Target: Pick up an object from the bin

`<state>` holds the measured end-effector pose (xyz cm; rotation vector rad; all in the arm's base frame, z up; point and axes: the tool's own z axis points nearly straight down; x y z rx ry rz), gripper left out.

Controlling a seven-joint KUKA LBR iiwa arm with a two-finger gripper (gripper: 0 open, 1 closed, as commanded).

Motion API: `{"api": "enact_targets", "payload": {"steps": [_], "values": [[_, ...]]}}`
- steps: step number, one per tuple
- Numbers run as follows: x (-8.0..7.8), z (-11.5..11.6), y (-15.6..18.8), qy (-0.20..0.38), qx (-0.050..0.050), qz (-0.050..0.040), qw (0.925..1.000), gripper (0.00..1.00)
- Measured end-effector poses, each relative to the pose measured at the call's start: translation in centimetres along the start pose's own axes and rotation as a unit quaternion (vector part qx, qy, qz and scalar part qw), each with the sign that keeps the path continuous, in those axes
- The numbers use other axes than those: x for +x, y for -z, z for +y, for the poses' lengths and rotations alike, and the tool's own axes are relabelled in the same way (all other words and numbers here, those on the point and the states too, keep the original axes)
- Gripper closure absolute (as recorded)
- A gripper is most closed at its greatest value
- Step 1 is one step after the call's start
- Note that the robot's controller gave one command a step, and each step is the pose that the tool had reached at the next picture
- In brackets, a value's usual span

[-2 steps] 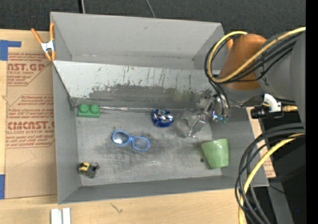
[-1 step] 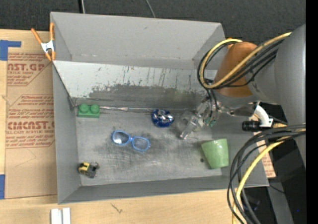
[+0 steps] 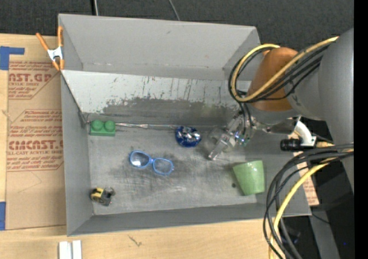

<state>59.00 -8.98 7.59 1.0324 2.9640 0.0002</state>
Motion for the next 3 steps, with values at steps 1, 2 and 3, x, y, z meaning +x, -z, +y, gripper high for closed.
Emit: {"api": "enact_targets", "payload": {"steps": [1, 2, 3], "values": [[-0.3, 0.1, 0.3, 0.0, -0.002, -0.0046, 1.0, 1.0], [-0.5, 0.3, 7.3, 0.0, -0.002, -0.0025, 1.0, 1.0], [-0.5, 0.3, 8.3, 0.001, 0.0, 0.0001, 1.0, 1.0]]}}
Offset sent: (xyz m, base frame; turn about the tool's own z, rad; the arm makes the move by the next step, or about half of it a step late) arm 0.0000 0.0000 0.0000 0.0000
